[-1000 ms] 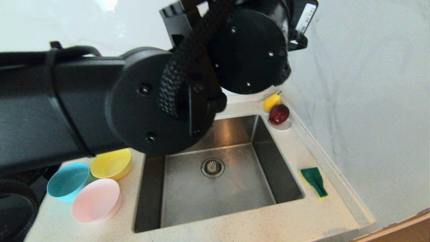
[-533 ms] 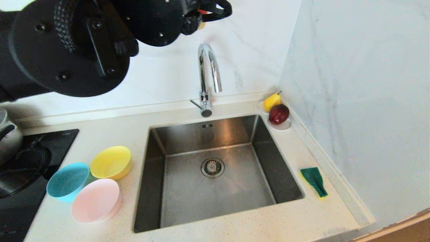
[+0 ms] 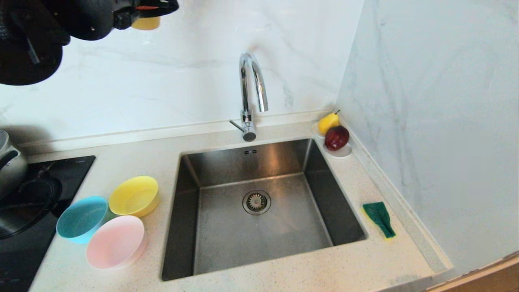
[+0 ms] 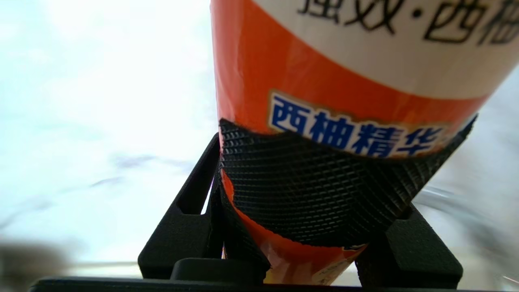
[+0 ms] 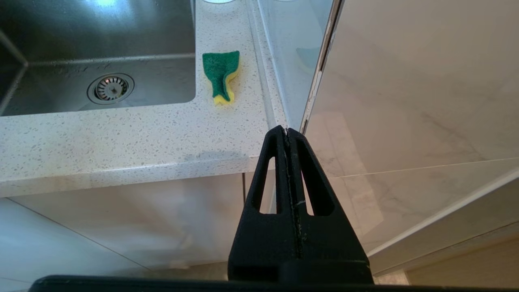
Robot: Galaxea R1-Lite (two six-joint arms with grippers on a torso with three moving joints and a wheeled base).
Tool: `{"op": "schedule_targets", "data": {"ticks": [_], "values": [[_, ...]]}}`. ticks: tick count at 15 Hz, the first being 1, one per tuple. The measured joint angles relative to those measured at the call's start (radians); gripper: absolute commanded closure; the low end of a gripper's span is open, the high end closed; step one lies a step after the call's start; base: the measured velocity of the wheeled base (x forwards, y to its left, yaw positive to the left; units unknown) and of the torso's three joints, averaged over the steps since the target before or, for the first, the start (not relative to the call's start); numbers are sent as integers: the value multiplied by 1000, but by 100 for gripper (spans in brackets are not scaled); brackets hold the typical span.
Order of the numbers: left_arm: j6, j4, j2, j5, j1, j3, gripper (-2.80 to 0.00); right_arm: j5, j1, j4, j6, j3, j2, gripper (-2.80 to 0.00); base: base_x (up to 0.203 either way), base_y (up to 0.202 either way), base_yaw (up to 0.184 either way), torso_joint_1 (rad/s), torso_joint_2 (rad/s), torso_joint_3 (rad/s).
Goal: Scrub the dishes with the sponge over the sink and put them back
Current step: Place the dish soap on the table
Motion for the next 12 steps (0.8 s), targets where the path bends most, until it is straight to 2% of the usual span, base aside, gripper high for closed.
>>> {"op": "schedule_targets", "data": {"ticks": [3, 9, 12], "values": [[-102, 6, -28, -5, 155, 34, 0, 0, 0, 0, 0, 0, 0, 0, 0, 0, 0, 0, 0, 0], [-320, 13, -71, -7, 400, 158, 0, 0, 0, 0, 0, 0, 0, 0, 0, 0, 0, 0, 0, 0], [-422, 47, -85, -70, 517, 249, 0, -1, 0, 0, 0, 0, 0, 0, 0, 0, 0, 0, 0, 0]]}}
